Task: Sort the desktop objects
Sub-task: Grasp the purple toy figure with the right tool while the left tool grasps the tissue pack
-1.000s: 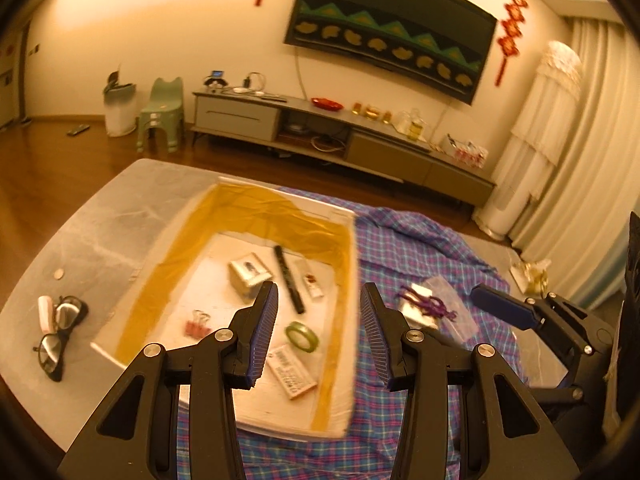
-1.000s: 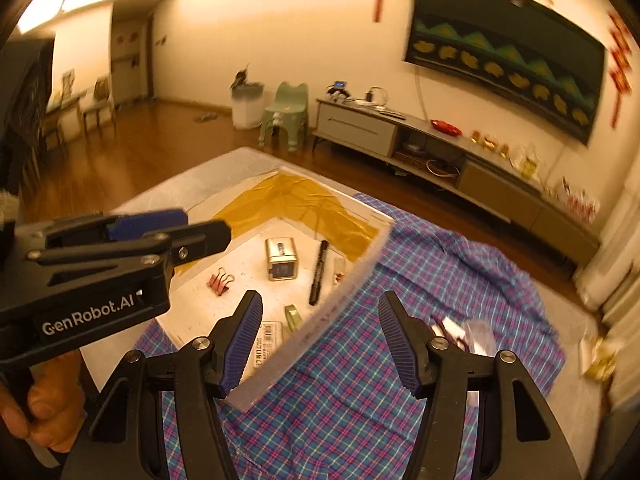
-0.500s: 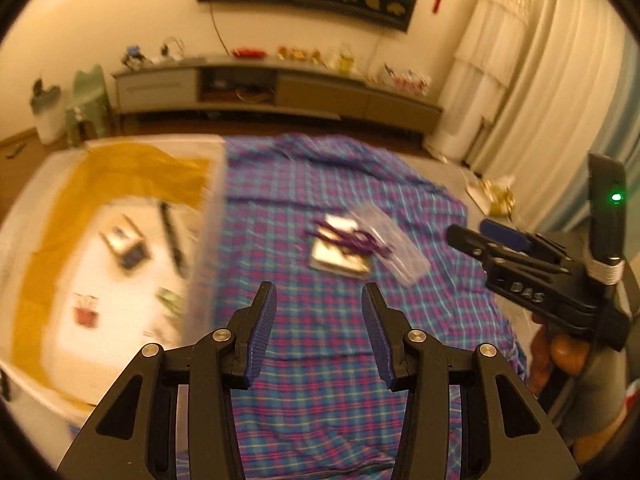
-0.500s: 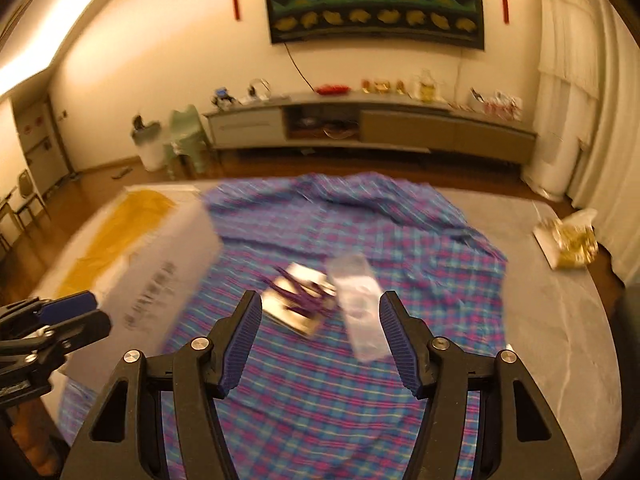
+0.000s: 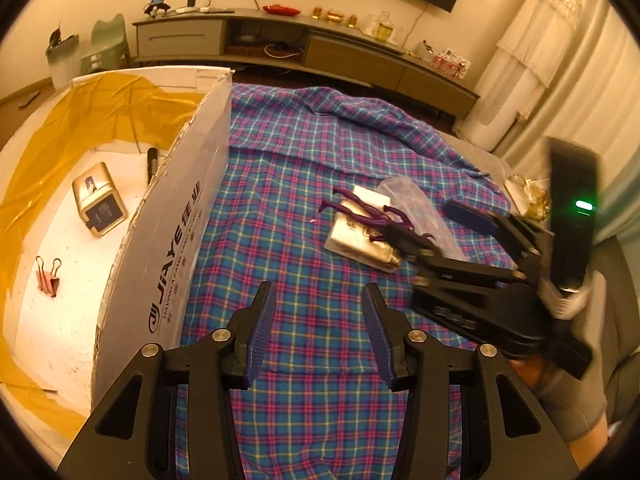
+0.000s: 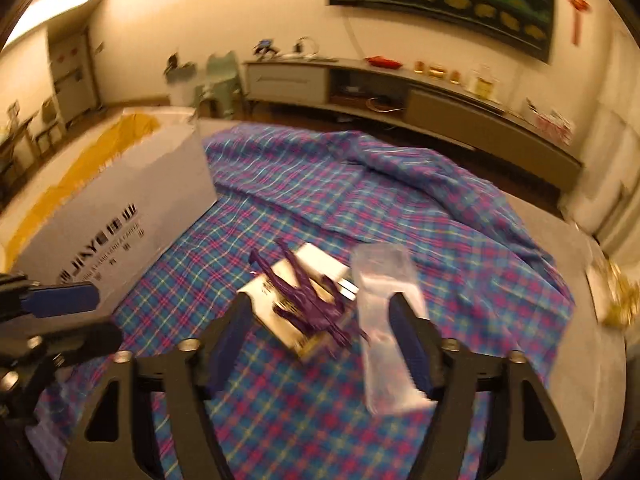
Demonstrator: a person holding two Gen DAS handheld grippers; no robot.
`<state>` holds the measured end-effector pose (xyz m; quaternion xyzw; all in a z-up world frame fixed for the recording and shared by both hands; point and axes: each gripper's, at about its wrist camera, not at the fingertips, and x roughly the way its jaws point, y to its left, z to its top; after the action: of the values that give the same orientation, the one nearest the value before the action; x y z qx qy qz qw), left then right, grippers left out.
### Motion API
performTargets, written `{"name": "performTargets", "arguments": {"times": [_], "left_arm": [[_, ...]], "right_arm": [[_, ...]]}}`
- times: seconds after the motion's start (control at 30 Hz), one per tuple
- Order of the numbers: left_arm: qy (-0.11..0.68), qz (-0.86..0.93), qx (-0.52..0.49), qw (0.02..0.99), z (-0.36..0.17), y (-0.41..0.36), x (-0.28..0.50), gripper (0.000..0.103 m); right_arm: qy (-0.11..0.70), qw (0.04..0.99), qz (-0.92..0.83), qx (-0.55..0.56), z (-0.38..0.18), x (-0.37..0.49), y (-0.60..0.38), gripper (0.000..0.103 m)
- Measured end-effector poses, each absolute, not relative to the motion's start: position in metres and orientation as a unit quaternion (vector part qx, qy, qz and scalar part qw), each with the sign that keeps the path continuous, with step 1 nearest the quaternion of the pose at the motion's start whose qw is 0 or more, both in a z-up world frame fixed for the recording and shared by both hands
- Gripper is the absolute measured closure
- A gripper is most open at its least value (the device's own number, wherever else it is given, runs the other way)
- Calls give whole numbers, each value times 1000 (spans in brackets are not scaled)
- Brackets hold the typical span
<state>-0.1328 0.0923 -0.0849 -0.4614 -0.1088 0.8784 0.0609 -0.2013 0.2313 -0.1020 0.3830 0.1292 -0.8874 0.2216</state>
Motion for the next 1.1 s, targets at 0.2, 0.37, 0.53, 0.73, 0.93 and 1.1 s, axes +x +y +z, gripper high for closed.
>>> {"name": "performTargets", "arguments": {"times": [0.2,0.37,0.53,0.73,0.93,1.1], "left_arm": [[-115,872,-470,71,-90,92,-141,56],[-120,869,-473,76,-93,97,-147,56],[-119,866,-478,89,-96,106,-153,56],[-83,864,-488,94,-107,133,-173,56],[-34,860,-496,112,-119,169,-204,53],[-7,855,-506,117,-132,191,-227,53]], "right_arm": [[191,230,-867,399,-144,-223,203,37],[164,244,-864,409,-137,-220,216,52],[67,274,-850,444,-135,-213,251,52],[-69,261,-838,474,-127,-202,310,52],[-140,237,-848,453,-103,-187,356,52],[-151,222,-851,450,-98,-190,370,52]]}}
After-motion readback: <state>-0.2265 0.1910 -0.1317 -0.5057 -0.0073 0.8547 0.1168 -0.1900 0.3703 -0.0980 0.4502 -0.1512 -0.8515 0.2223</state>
